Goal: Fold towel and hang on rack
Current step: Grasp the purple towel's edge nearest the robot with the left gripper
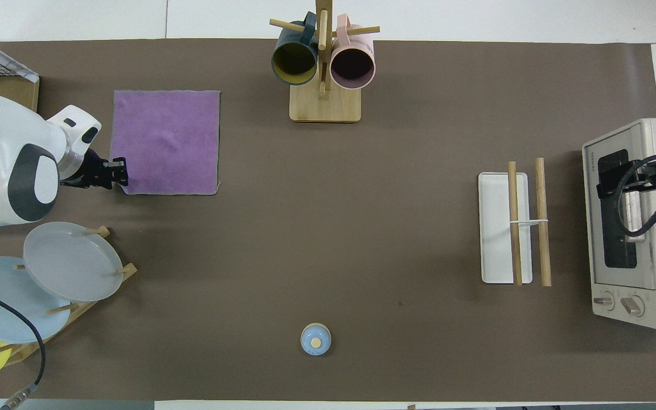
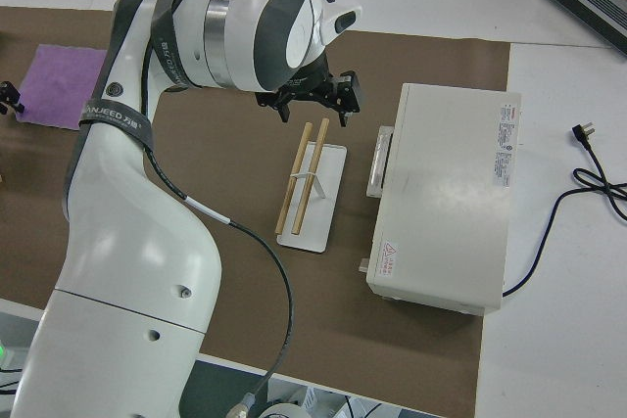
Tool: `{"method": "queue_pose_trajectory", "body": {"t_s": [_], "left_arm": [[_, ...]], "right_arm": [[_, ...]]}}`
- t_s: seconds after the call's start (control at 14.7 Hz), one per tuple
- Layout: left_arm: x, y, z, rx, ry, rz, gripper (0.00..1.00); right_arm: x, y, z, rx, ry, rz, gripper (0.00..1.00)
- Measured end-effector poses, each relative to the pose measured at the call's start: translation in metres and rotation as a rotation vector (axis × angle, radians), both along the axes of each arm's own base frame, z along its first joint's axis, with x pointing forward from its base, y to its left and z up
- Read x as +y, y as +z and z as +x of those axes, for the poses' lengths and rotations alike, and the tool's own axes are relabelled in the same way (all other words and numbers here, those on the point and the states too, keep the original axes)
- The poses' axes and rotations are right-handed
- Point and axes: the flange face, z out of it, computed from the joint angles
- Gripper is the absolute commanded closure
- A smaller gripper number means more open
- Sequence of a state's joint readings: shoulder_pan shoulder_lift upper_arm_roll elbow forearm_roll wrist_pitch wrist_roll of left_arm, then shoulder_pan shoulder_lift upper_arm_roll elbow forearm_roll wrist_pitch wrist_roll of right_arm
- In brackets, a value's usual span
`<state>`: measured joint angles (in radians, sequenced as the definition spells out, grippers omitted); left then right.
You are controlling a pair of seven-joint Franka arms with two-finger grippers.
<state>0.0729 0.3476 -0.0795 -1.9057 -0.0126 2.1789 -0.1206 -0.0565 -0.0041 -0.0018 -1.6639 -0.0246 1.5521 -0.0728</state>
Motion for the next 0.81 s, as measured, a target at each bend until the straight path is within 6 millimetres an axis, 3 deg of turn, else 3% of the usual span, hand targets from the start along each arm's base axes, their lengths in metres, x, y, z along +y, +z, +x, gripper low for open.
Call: {"method": "queue_pose_trajectory", "body": {"t_s": [0.48, 0.61, 0.81], "left_arm": [[0.001, 0.002, 0.001, -0.007, 0.001, 0.000, 1.00], [0.001, 0.011, 0.002, -0.028, -0.020, -0.001, 1.00], [-0.007, 0.041, 0.002, -0.078, -0.063, -0.001, 1.00]], "right_arm": [[0.000, 0.000, 0.000, 0.000, 0.000, 0.000, 0.00], [0.000, 0.000, 0.000, 0.000, 0.000, 0.000, 0.00], [0.000, 0.000, 0.000, 0.000, 0.000, 0.000, 0.00]]}}
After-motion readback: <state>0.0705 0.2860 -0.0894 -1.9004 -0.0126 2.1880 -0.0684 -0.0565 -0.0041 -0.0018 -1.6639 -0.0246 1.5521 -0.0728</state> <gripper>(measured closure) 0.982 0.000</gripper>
